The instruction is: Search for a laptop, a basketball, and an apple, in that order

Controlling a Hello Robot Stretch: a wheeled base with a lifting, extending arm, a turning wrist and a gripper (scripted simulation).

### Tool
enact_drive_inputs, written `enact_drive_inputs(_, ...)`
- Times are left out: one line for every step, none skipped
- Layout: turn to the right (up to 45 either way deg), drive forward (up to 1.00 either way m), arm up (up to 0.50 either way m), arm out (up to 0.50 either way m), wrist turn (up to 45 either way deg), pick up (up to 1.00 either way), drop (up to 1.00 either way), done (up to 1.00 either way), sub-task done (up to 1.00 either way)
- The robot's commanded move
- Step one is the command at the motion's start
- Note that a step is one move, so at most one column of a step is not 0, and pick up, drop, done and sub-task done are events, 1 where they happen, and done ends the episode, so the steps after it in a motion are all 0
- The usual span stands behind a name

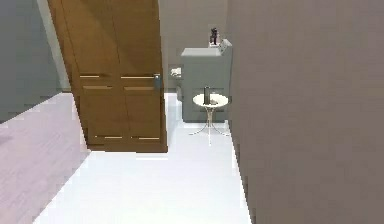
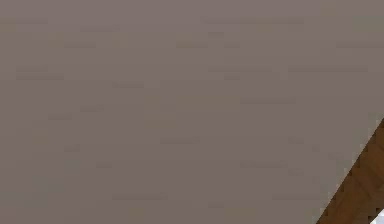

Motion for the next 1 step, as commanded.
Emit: enact_drive_inputs(3.0,0.0,0.0,0.0,0.0,0.0,0.0,0.0,0.0)
